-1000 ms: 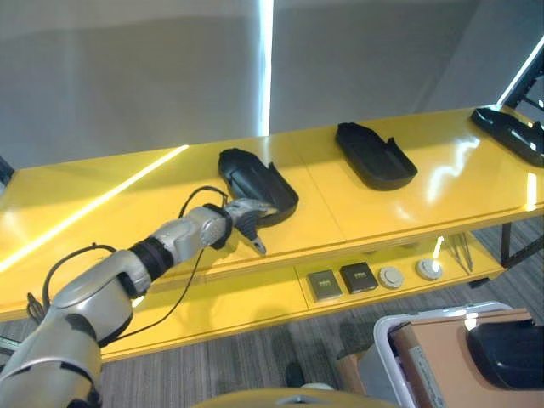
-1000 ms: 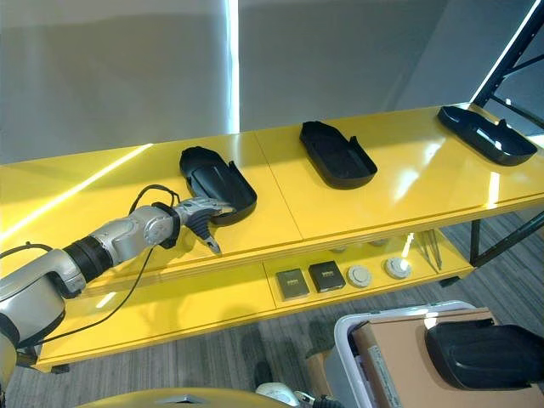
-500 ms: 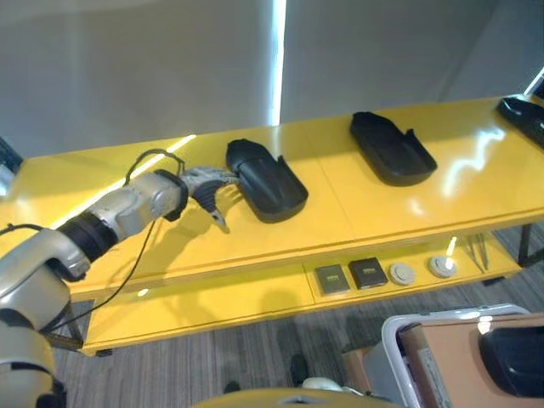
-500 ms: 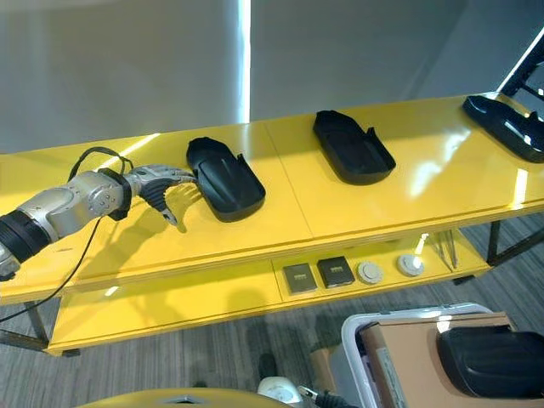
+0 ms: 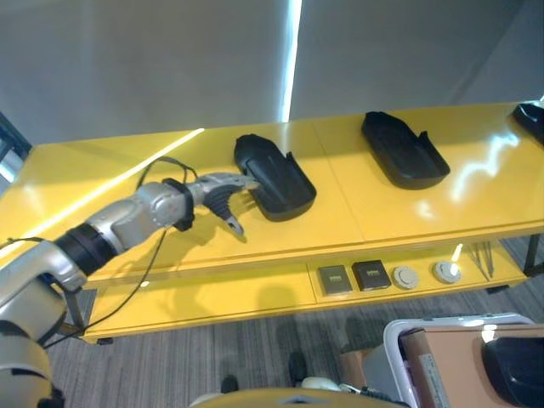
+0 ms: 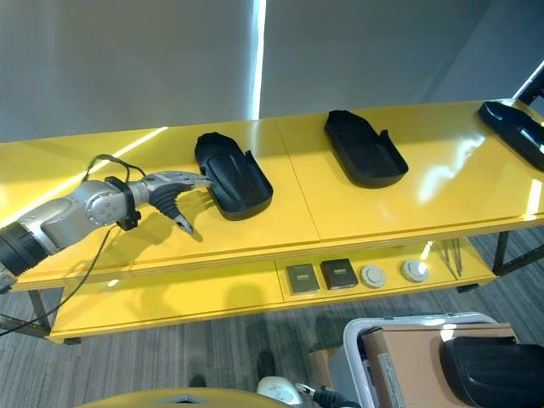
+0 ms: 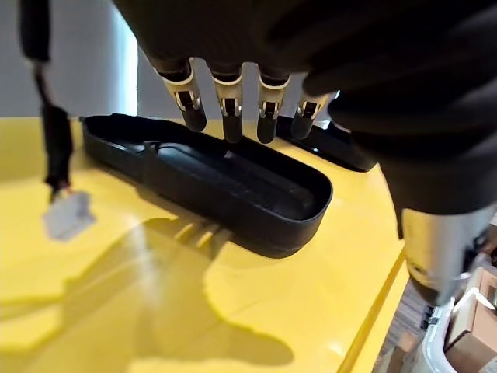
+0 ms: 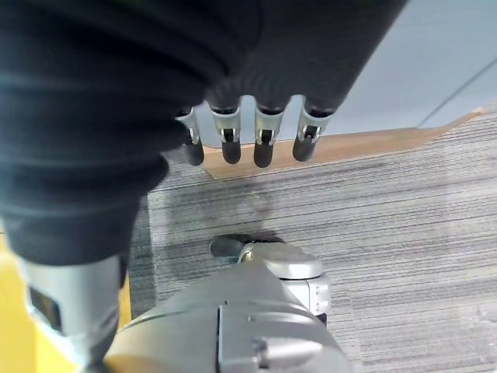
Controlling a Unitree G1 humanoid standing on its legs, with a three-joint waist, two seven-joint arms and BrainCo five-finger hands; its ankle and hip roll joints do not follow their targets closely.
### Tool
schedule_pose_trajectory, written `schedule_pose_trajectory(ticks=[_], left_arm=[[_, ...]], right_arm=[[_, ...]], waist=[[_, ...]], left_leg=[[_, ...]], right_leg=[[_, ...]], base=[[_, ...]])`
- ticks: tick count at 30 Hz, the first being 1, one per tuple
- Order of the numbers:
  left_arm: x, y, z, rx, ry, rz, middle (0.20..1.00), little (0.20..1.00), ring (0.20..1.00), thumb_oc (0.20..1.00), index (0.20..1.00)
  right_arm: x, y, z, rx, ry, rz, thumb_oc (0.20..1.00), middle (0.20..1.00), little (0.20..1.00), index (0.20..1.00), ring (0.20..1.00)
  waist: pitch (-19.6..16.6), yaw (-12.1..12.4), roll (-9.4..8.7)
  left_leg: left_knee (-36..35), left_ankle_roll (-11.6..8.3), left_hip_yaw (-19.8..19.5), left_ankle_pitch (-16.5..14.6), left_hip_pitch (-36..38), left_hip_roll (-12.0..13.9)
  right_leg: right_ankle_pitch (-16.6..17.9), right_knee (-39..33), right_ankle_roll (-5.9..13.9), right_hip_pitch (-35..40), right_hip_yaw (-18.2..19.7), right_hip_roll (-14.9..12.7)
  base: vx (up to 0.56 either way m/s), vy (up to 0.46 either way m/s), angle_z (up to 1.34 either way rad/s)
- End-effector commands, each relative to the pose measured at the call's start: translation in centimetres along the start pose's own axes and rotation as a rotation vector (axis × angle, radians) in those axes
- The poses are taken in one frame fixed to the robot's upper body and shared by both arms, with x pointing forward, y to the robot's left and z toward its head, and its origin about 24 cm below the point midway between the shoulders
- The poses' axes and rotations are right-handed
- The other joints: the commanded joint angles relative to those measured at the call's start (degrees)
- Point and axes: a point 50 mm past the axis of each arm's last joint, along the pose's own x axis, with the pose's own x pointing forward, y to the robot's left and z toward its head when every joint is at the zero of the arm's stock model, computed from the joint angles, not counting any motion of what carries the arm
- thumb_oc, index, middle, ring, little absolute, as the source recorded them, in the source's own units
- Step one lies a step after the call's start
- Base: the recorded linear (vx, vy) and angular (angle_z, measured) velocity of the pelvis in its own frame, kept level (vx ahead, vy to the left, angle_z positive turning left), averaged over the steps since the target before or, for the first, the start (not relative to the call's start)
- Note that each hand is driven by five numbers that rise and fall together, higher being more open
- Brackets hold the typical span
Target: Move parts from the plastic box to the shelf.
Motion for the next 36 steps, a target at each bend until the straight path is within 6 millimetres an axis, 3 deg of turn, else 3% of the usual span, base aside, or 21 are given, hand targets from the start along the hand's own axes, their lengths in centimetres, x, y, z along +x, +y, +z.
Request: schedule_pose_trajectory(ticks=[1,8,14,22,31,36], left_arm=[[-0.3,4.9,-0.5,0.155,0.028,0.169,1.000,1.000,1.000,1.000,1.000],[2.1,4.3,0.9,0.269,0.007,0.093,1.000,1.000,1.000,1.000,1.000],[3.2,3.4,-0.2,0.250,0.094,-0.006,1.000,1.000,1.000,1.000,1.000],[2.3,4.3,-2.4,0.316,0.221,-0.086,1.000,1.000,1.000,1.000,1.000],[1.2,4.7,-2.4,0.384,0.214,-0.142,1.000,1.000,1.000,1.000,1.000],[0.4,3.5,-2.1,0.408,0.186,-0.214,1.000,1.000,1.000,1.000,1.000]], right_arm=[[0.1,1.2,0.5,-0.059,-0.027,0.032,1.000,1.000,1.000,1.000,1.000],[0.1,0.8,0.3,-0.068,-0.014,0.011,1.000,1.000,1.000,1.000,1.000],[0.1,0.4,-0.2,-0.062,0.022,0.005,1.000,1.000,1.000,1.000,1.000],[0.1,0.8,-0.1,-0.078,0.043,0.037,1.000,1.000,1.000,1.000,1.000],[0.2,1.1,0.3,-0.095,0.041,0.055,1.000,1.000,1.000,1.000,1.000],[0.2,1.0,0.3,-0.104,0.043,0.057,1.000,1.000,1.000,1.000,1.000]], waist=[[0.35,-0.94,-0.18],[0.45,-1.82,0.33],[0.41,-2.26,0.75],[-0.16,-1.88,1.15],[-0.29,-1.30,1.32],[-0.40,-1.08,1.33]], left_leg=[[-0.50,-3.05,-1.44,-0.64,-3.00,4.44],[-0.50,-3.04,-0.86,-0.80,-2.96,4.59],[-0.50,-3.02,-0.41,-0.85,-2.78,4.65],[-0.50,-3.05,-0.49,-0.90,-2.78,4.66],[-0.50,-2.97,-0.54,-0.97,-2.65,4.55],[-0.50,-2.98,-0.48,-1.12,-2.62,4.42]], right_leg=[[-7.58,0.22,5.29,5.37,-0.56,-4.17],[-7.88,0.22,5.21,5.24,-0.01,-4.00],[-7.85,0.22,5.17,5.16,0.25,-3.93],[-7.96,0.22,5.15,5.25,0.29,-3.88],[-7.98,0.22,5.18,5.51,-0.13,-4.02],[-8.02,0.22,5.17,5.57,-0.40,-4.06]], base=[[0.00,0.000,0.00],[0.01,-0.001,-0.02],[0.00,-0.004,-0.02],[0.00,-0.002,-0.02],[0.00,0.000,0.00],[0.00,0.000,0.03]])
